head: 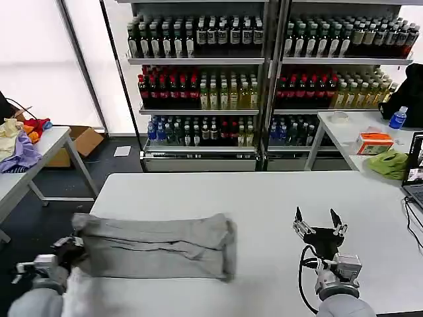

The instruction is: Fold and organize the clothes.

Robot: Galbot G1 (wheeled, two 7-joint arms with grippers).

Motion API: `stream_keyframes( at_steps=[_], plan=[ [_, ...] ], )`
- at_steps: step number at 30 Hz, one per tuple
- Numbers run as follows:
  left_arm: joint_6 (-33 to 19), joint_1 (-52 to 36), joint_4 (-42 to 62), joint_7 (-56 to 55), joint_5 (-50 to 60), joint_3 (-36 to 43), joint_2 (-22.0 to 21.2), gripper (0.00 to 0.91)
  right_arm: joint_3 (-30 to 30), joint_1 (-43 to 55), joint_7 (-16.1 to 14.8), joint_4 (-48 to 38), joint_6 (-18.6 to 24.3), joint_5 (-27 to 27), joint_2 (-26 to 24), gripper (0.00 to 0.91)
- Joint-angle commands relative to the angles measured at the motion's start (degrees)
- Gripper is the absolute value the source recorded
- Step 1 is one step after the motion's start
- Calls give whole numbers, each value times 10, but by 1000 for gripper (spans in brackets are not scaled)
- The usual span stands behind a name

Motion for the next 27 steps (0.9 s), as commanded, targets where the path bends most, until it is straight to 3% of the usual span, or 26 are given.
stream_keyframes(
  at_steps=[1, 9, 16, 27],
  plan=[
    [-4, -1, 20, 3, -8, -102, 114, 0, -3, 8, -1, -4, 0, 2, 1, 907],
    [17, 16, -83, 0, 12, 33, 23, 0, -9, 15, -1, -11, -2, 3, 16, 907],
    [33, 7, -92, -1, 36, 134, -56, 0, 5, -11, 1, -6, 11, 3, 9, 907],
    [57, -29, -93, -5, 33, 219, -83, 0, 10, -55, 2, 33, 15, -18, 24, 907]
  ],
)
